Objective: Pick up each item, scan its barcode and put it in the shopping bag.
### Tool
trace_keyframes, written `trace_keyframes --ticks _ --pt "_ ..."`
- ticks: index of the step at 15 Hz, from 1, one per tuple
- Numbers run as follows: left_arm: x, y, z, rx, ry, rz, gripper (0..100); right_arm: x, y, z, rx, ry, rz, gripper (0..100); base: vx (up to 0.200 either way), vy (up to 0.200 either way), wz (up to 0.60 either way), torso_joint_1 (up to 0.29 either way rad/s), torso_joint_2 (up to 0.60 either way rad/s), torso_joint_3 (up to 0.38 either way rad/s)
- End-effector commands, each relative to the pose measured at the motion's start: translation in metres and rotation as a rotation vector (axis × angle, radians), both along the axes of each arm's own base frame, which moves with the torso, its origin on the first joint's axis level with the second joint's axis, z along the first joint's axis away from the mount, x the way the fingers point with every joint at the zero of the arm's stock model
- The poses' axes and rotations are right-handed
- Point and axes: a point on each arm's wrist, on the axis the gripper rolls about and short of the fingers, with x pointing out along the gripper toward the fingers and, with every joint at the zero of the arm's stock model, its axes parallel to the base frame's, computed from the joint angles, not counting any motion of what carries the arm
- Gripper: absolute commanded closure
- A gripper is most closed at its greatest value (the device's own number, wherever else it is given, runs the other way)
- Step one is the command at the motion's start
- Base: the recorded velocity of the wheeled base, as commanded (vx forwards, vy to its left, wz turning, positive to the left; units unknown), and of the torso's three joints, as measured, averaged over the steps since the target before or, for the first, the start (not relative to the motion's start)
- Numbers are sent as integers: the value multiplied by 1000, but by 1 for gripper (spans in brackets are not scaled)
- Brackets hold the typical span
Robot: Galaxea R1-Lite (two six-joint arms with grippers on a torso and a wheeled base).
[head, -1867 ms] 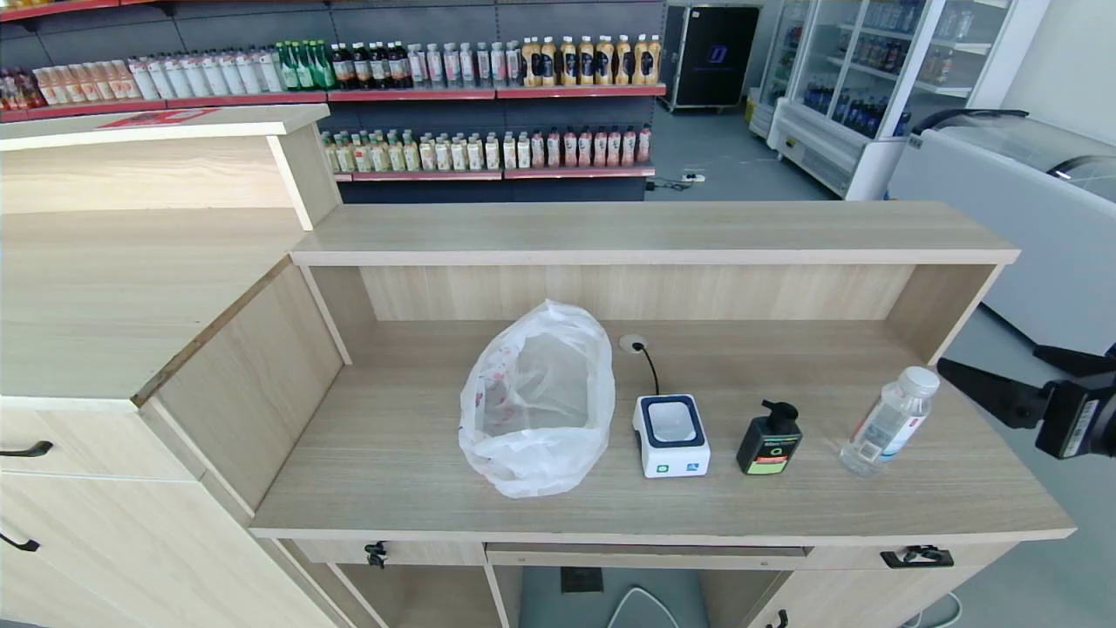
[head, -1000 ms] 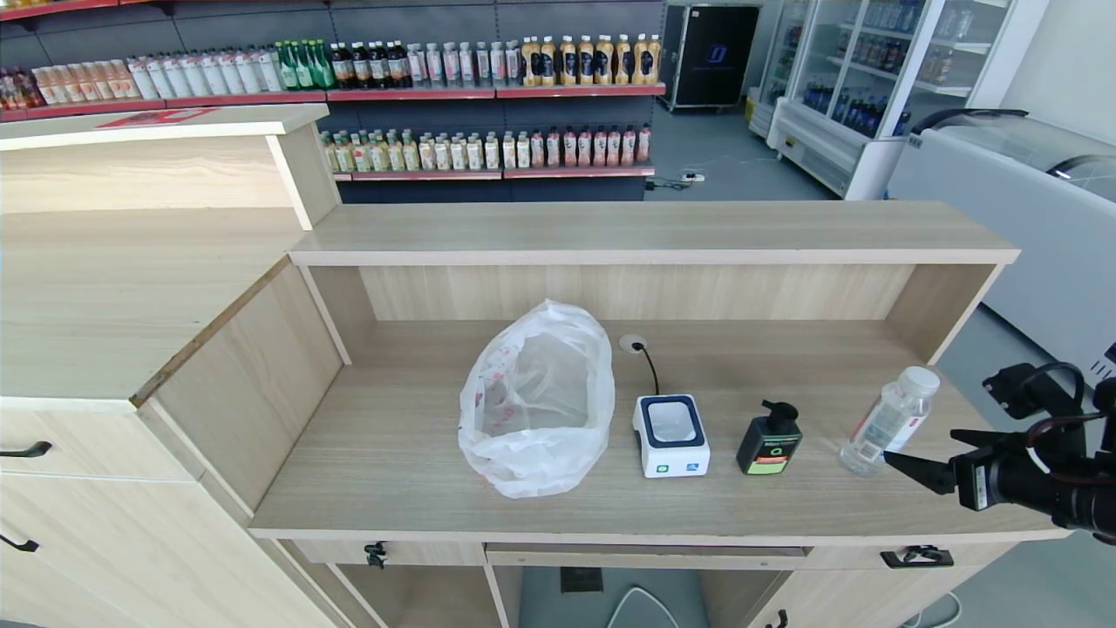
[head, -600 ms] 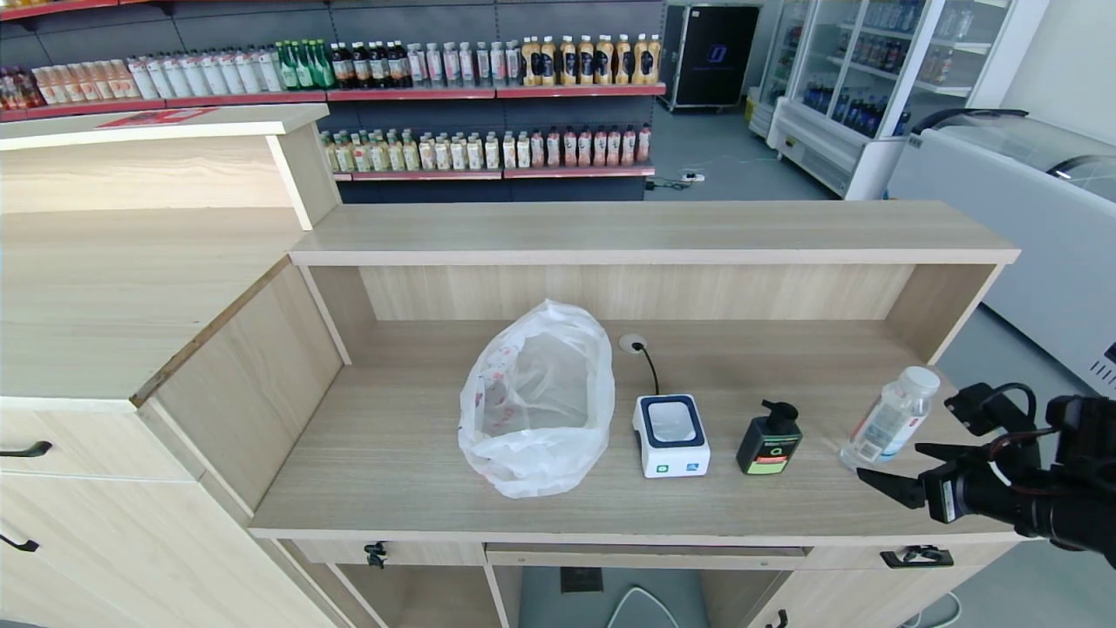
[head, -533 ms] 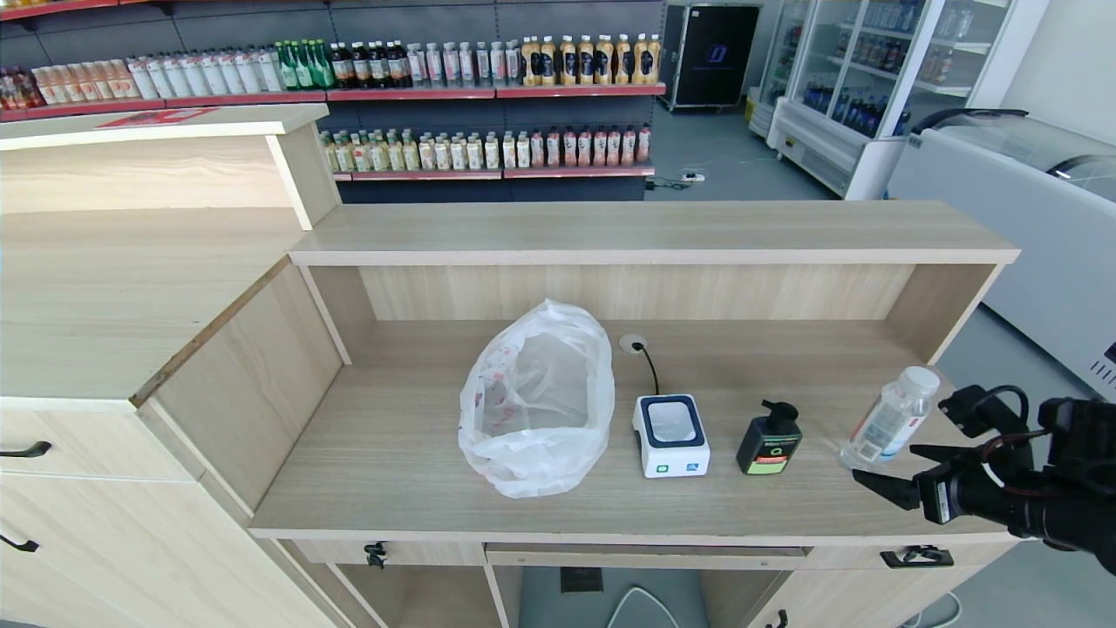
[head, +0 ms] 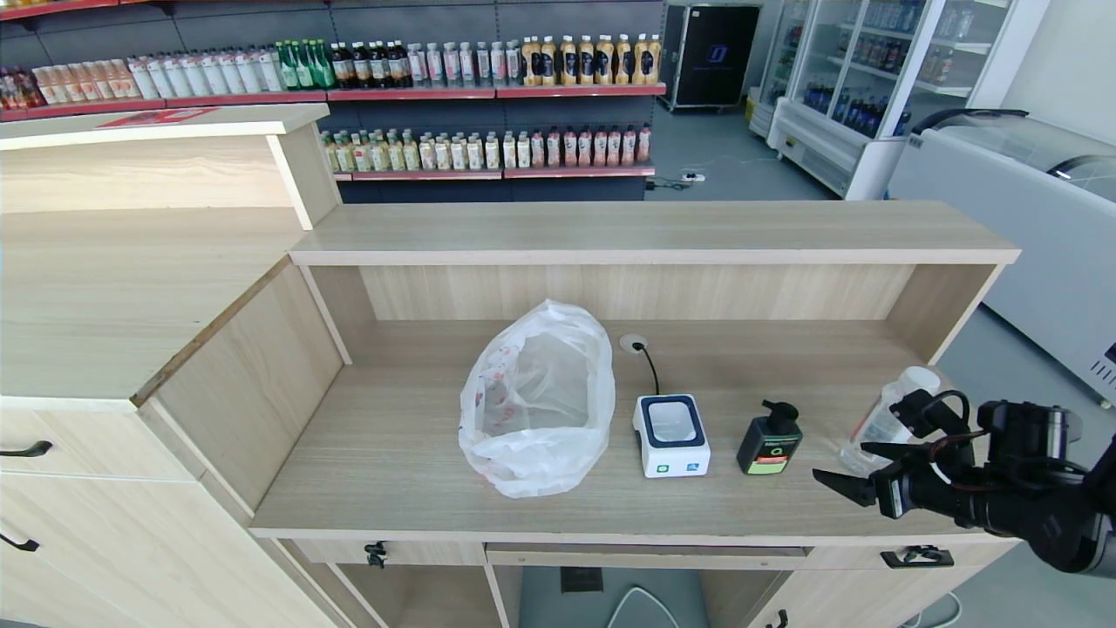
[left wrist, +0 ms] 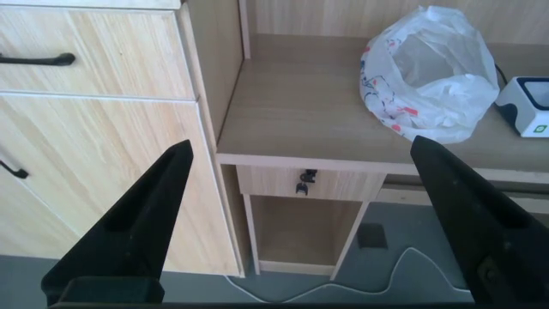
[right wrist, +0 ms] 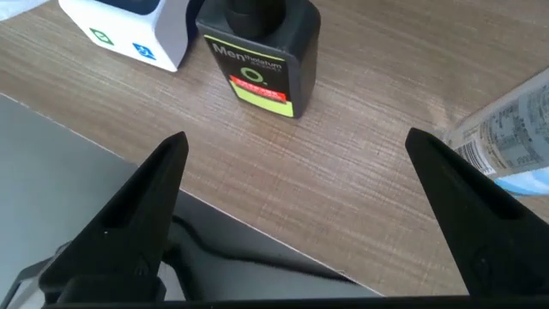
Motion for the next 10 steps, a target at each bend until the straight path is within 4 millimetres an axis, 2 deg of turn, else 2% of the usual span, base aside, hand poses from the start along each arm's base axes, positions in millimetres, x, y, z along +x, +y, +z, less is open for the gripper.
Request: trace_keyframes --ticks 1,10 --pt "0 0 0 -1 0 1 0 11 0 -8 23 -1 33 0 0 0 0 0 0 0" --pt "0 0 0 -1 0 1 0 44 13 -26 50 -23 125 0 0 0 0 0 0 0"
